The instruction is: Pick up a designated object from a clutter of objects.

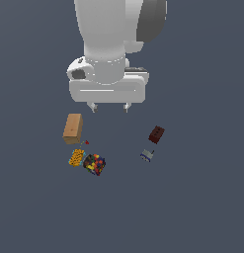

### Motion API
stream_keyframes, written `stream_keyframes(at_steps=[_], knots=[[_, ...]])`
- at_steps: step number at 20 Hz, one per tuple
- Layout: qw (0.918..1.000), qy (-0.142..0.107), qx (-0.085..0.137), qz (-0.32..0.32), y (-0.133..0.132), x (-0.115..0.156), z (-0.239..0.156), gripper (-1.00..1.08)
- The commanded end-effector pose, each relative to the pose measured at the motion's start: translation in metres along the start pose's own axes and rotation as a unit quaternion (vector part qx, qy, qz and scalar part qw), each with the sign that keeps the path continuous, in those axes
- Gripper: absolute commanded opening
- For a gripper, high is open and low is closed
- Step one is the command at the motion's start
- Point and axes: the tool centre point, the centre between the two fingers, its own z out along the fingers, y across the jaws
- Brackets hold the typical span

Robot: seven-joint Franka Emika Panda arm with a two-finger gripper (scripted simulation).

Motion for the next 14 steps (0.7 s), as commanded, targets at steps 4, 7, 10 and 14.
stream_keyframes(at_steps=[4, 7, 10, 14], knots=[[0.9992, -0.002, -0.001, -0.039, 0.006, 0.007, 0.014, 1.00], [0.9977, -0.003, -0.002, -0.068, 0.010, 0.012, 0.024, 1.00], [0.9949, -0.004, -0.002, -0.101, 0.015, 0.017, 0.036, 1.00], [0.9892, -0.006, -0.003, -0.147, 0.022, 0.024, 0.053, 1.00]])
